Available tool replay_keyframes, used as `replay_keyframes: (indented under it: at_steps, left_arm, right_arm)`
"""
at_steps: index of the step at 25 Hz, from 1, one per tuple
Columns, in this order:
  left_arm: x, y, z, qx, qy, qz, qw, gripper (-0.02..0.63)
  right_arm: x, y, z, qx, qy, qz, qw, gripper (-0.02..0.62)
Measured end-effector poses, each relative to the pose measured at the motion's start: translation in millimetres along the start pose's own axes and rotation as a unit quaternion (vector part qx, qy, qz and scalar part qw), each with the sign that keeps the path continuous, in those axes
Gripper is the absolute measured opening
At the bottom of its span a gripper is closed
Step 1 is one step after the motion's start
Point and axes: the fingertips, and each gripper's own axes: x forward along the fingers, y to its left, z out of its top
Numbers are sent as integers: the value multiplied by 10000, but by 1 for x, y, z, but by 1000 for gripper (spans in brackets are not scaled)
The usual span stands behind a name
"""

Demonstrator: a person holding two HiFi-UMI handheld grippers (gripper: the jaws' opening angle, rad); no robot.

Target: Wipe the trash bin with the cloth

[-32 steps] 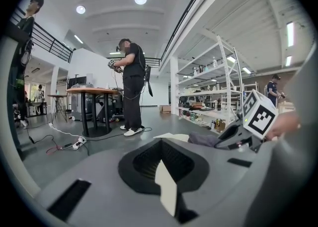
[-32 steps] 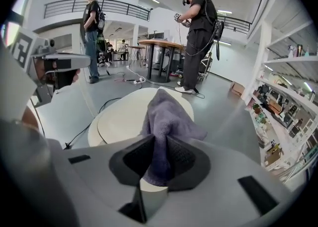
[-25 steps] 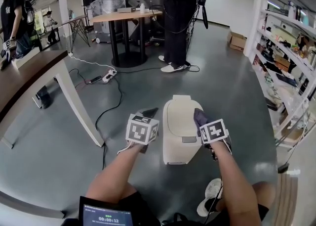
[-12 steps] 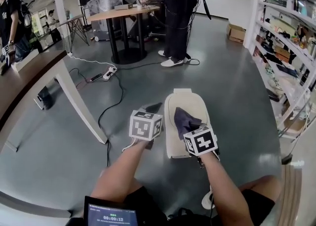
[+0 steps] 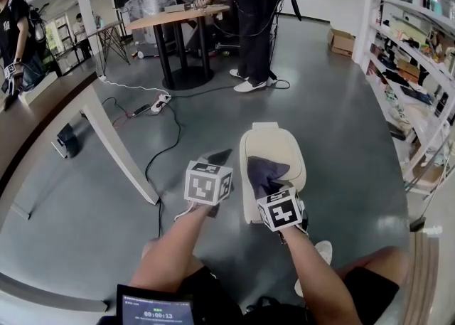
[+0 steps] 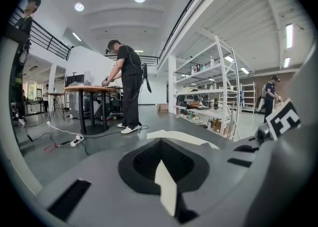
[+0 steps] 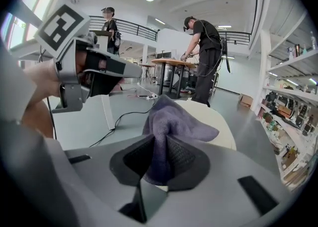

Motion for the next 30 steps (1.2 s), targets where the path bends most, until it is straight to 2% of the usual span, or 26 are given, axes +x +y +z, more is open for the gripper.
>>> replay_keyframes:
  at_steps: [10,20,25,30]
  left_arm:
    - [-5,6,-10,-8,92,78,9999,0]
    - [1,-14,-13,108,158,-74,9998,0]
    - [4,-23,-16,169,182,-184,9995,0]
    - [4,-26,-21,207,242,-224,9992,0]
  right_arm:
    - [-8,-24,-8,190,-17,-131,9997,69]
    - [-28,-71,-34,511,-61,-740,9959,69]
    - [-29,-95,-53,739,80,-844,9937,69]
    - [-30,-102,-59,906,8,-962,9912,69]
